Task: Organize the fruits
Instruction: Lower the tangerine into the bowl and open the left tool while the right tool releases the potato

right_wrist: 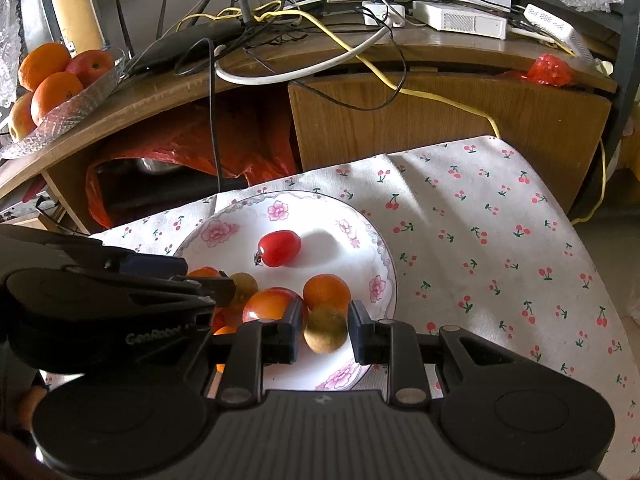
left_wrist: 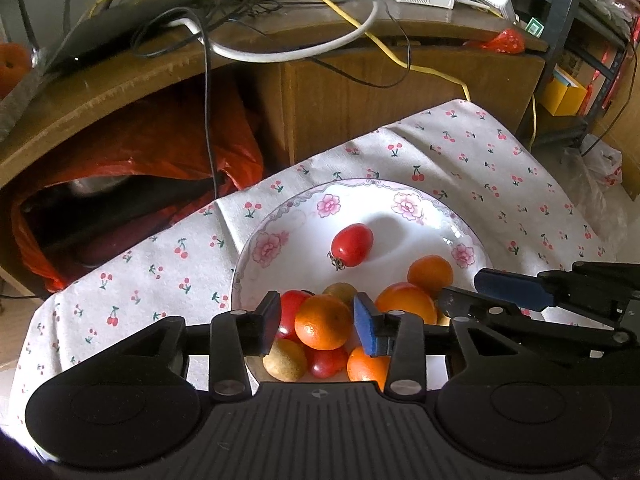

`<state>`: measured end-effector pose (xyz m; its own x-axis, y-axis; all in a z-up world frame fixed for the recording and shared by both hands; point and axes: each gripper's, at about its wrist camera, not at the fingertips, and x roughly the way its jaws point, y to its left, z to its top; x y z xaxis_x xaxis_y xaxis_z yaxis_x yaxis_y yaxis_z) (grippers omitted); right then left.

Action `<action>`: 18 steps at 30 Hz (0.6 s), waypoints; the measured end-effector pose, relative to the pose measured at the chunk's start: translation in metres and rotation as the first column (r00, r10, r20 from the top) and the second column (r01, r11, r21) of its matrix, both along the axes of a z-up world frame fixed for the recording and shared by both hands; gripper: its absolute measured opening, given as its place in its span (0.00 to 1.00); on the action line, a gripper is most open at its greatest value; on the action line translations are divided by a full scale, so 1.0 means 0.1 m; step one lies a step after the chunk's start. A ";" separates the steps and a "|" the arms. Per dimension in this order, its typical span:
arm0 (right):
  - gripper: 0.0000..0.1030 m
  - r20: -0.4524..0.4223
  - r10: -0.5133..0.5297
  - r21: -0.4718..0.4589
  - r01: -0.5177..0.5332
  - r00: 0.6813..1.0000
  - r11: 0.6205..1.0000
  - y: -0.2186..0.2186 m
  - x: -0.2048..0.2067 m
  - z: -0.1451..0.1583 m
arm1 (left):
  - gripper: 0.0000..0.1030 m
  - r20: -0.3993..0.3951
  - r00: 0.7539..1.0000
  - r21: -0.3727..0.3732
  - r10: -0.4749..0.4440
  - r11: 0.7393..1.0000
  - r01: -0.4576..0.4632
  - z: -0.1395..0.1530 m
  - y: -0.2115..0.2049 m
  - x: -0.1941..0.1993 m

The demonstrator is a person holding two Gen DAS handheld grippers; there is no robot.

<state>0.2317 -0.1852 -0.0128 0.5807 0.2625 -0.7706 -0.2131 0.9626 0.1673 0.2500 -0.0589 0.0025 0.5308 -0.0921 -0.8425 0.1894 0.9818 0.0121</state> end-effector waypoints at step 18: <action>0.29 0.013 -0.026 0.019 0.025 1.000 0.999 -0.07 -0.15 0.11 | 0.74 0.042 0.999 0.031 0.017 0.999 -0.018 0.08 0.05 -0.20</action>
